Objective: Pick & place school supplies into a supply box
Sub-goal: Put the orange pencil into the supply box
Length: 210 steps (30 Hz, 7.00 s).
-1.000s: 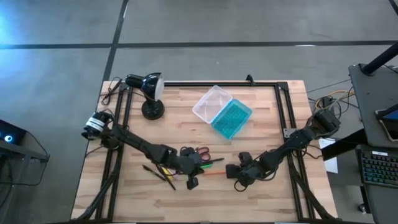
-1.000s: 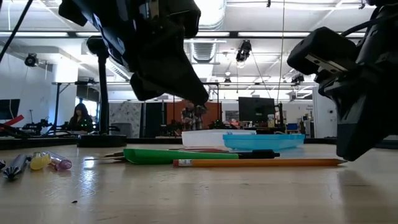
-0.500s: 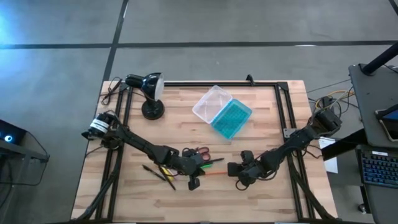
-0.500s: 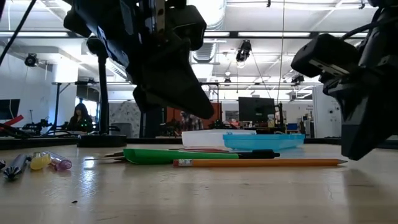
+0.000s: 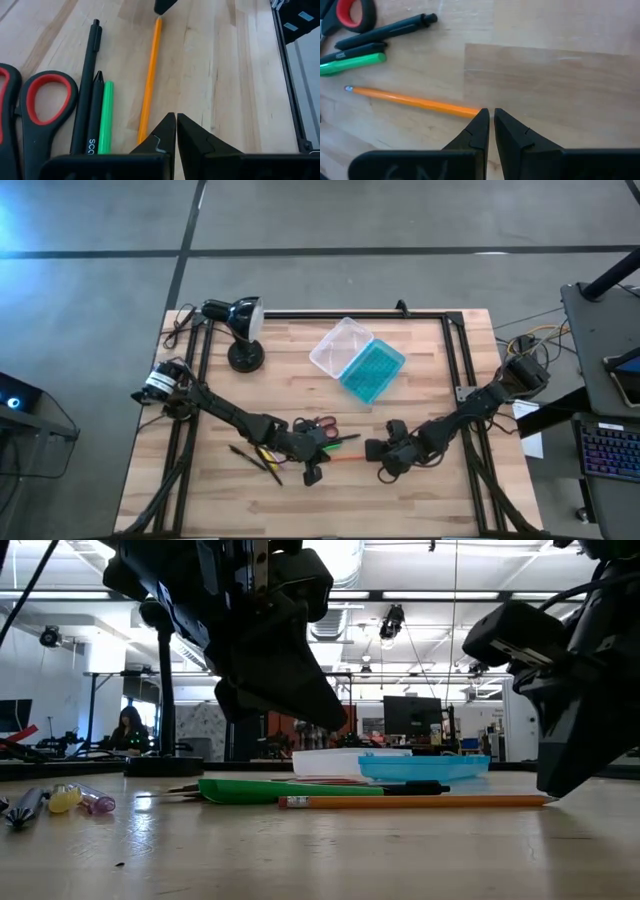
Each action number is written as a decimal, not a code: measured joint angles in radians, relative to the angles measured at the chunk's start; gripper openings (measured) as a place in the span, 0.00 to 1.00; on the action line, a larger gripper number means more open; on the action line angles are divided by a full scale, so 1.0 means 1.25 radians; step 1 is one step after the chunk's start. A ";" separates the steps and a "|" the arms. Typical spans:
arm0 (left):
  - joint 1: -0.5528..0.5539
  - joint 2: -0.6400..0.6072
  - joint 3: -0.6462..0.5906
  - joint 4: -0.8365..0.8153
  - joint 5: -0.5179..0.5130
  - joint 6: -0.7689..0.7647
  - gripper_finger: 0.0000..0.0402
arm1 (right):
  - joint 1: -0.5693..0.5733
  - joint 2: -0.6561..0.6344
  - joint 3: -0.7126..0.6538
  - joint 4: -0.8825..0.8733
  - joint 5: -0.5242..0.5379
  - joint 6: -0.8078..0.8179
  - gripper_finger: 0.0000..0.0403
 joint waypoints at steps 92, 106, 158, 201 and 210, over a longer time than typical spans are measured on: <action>0.000 0.000 -0.034 -0.009 -0.055 -0.024 0.00 | 0.042 0.001 0.011 0.017 0.038 -0.028 0.06; 0.000 0.000 -0.034 -0.009 -0.054 -0.029 0.00 | 0.023 0.001 0.006 0.019 0.039 -0.040 0.06; -0.007 0.000 -0.016 -0.001 -0.073 0.077 0.00 | 0.020 0.002 -0.021 0.064 0.040 -0.040 0.06; -0.023 0.000 0.009 -0.075 -0.118 0.396 0.29 | 0.058 0.000 -0.011 0.067 0.049 -0.015 0.06; -0.023 0.000 0.006 -0.080 -0.117 0.396 0.29 | 0.055 0.022 -0.012 0.072 0.047 -0.002 0.06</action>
